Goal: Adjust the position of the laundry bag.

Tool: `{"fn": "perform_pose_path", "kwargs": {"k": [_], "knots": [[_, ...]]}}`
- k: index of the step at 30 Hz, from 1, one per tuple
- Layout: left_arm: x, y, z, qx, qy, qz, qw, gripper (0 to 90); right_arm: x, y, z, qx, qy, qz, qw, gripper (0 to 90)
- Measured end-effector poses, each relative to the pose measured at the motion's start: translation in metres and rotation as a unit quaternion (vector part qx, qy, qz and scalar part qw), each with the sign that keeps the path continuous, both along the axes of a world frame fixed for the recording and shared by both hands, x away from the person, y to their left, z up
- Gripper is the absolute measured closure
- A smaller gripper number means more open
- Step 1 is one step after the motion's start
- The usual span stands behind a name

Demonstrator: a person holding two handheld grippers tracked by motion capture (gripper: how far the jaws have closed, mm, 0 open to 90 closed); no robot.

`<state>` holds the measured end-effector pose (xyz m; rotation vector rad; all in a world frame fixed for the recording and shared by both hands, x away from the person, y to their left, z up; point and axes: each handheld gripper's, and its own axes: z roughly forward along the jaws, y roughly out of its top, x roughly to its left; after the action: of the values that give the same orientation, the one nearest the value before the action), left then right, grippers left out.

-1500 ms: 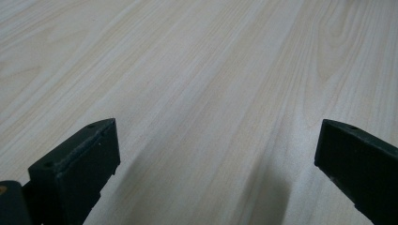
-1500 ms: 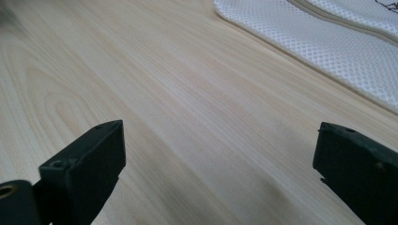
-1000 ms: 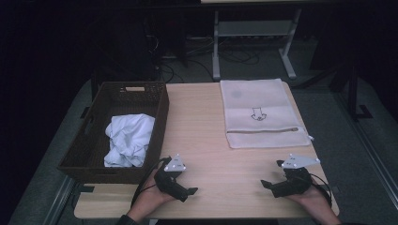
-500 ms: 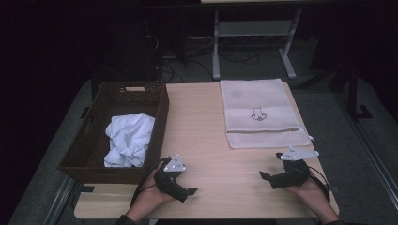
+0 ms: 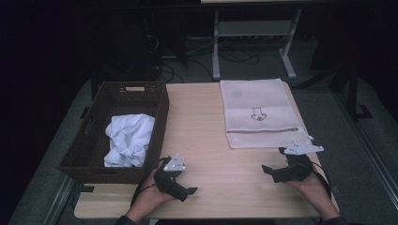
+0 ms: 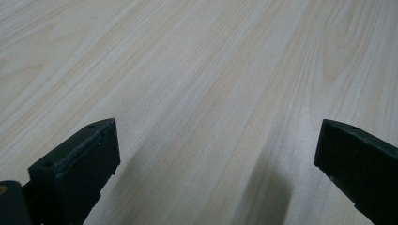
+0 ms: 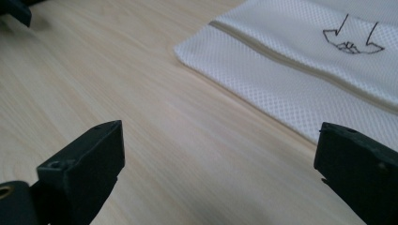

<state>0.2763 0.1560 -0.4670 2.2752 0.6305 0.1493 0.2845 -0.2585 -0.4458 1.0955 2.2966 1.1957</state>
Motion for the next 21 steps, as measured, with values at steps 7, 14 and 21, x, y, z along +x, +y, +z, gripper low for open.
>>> {"fn": "perform_pose_path", "kwargs": {"k": [7,14,21], "knots": [[0.000,0.000,-0.002,0.006,-0.001,-0.001,1.0000,0.0,0.013,0.002,0.004,-0.002,0.001,-0.001,1.0000,1.7],[-0.001,-0.001,-0.001,0.007,-0.002,0.001,1.0000,0.0,0.022,0.000,0.011,-0.002,-0.006,-0.005,1.0000,3.0],[0.000,-0.001,0.000,0.004,-0.002,0.005,1.0000,0.0,0.034,-0.002,0.015,-0.012,-0.004,-0.015,0.9998,3.0]]}}
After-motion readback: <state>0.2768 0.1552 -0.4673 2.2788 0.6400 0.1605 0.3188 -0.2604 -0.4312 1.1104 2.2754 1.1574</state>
